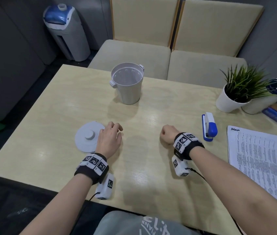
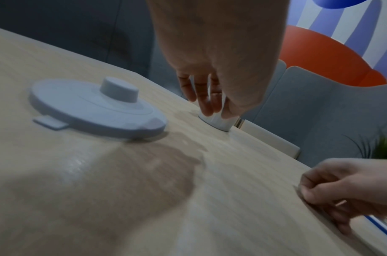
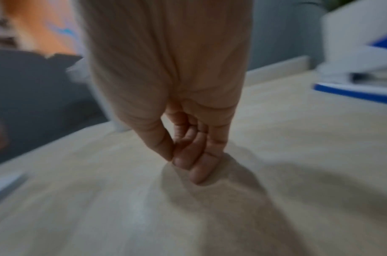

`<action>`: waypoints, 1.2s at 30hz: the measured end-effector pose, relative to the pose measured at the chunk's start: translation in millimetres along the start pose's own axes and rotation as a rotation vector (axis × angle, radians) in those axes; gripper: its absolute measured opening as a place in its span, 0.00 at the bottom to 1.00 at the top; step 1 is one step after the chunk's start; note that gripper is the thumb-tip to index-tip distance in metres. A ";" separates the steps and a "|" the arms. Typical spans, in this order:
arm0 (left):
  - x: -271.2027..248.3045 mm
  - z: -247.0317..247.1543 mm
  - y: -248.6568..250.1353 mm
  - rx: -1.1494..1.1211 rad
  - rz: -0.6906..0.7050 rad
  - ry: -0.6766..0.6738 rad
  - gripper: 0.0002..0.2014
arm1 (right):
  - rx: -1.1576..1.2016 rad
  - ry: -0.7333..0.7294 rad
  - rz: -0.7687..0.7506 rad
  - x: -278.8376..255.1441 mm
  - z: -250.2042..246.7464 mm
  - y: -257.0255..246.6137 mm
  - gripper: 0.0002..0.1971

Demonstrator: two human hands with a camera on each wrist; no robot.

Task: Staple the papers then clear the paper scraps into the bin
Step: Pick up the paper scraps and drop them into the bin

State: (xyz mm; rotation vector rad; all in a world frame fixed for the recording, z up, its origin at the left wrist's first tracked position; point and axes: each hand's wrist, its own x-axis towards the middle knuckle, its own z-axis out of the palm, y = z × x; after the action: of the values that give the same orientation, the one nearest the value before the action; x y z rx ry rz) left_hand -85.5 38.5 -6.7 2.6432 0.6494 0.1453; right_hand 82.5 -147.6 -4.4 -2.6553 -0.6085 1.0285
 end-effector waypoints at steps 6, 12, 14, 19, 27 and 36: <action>-0.5 10.1 26.3 -0.048 0.128 -0.143 0.07 | 0.700 0.145 0.120 -7.9 -1.5 38.3 0.09; 31.0 56.9 105.6 -0.067 0.243 -0.304 0.10 | 0.928 0.262 0.210 -24.6 4.6 56.2 0.07; 41.1 68.4 118.4 -0.085 0.161 -0.292 0.10 | 0.953 0.293 0.210 -31.8 5.4 63.3 0.07; 56.8 81.0 125.5 -0.142 -0.026 -0.282 0.07 | 0.968 0.296 0.184 -46.2 7.1 80.0 0.09; 66.5 79.9 131.3 -0.158 -0.136 -0.340 0.04 | 1.079 0.280 0.191 -54.5 3.2 78.4 0.08; 73.2 77.5 129.7 -0.156 -0.183 -0.408 0.08 | 1.160 0.273 0.216 -52.5 7.0 70.4 0.06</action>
State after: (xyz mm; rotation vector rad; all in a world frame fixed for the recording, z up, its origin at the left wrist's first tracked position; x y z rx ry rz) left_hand 49.1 -60.5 -23.0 2.3481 0.6999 -0.3715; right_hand 63.5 -233.6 -3.5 -1.7495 0.2977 0.6950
